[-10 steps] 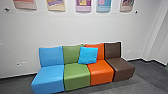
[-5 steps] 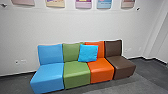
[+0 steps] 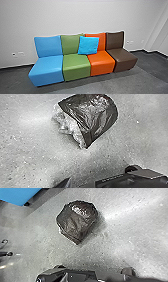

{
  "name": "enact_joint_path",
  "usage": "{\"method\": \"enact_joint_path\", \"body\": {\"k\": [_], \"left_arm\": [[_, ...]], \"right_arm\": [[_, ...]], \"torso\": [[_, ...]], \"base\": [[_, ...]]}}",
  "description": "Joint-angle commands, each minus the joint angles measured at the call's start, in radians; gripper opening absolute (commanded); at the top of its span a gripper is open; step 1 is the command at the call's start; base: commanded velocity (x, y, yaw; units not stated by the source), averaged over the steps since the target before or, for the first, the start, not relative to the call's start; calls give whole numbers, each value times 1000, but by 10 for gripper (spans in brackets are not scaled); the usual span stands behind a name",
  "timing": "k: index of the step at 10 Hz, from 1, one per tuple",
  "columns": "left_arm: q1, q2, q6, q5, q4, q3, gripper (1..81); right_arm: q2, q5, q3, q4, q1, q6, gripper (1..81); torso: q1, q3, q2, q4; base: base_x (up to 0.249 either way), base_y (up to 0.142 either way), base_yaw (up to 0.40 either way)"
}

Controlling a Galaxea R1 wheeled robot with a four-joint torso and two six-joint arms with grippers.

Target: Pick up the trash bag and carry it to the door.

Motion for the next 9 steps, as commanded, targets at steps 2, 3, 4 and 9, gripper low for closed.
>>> {"method": "enact_joint_path", "body": {"k": [2,3,4,9], "left_arm": [[-109,-20,-1,59,-23,7,811],[-118,-14,-1,63,-23,6,811],[-126,-8,-3,65,-23,6,811],[-192,6,-6,108,-49,-5,811]], "right_arm": [[10,-56,-1,18,114,1,811],[27,-77,-15,18,120,1,811],[35,-84,-24,19,120,1,811],[3,-85,-29,33,146,1,811]], "torso": [[86,-127,-134,0],[108,-86,-168,0],[131,-97,-204,0],[232,-122,-364,0]], "base": [[0,0,0],[0,0,0],[0,0,0],[0,0,0]]}}
